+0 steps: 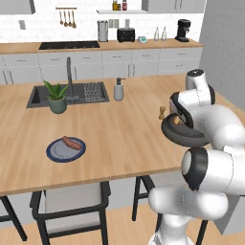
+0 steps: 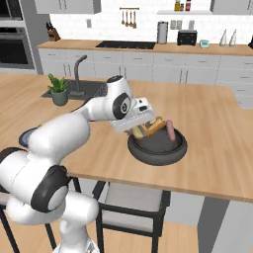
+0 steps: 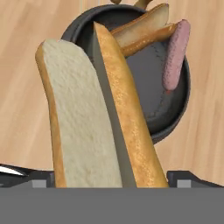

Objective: Place one bun and one sausage from the bowl on each plate.

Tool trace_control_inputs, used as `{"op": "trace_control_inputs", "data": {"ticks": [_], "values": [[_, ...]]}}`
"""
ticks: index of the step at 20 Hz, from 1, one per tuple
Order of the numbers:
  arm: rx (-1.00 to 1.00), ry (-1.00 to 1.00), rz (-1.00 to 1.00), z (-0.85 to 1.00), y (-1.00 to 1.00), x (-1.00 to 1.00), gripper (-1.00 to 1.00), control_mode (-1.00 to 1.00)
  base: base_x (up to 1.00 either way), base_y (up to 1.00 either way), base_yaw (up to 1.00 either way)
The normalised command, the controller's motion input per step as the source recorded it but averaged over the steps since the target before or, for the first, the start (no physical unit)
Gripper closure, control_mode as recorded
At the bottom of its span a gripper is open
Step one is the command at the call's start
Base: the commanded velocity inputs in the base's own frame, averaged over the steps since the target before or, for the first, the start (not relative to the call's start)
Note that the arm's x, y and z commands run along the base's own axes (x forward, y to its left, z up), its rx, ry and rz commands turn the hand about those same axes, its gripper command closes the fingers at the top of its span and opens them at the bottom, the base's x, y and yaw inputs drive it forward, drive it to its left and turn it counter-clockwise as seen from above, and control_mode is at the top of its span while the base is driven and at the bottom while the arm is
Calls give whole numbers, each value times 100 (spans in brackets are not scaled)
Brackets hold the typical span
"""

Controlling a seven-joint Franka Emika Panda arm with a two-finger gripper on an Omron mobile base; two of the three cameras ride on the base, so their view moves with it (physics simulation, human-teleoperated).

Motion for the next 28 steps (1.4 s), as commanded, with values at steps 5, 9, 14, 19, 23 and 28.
{"op": "trace_control_inputs", "data": {"ticks": [5, 9, 14, 19, 23, 28], "values": [[3, 0, 5, 13, 100, -22, 100, -100, 0, 0, 0], [12, 0, 11, 0, 100, -1, 100, -100, 0, 0, 0], [18, 2, 12, 0, 100, 0, 100, -100, 0, 0, 0], [19, 2, 11, 0, 100, 0, 100, -100, 0, 0, 0], [17, 0, 10, 0, 100, 0, 100, -100, 0, 0, 0], [2, 0, 1, 0, 100, 0, 100, -100, 0, 0, 0]]}}
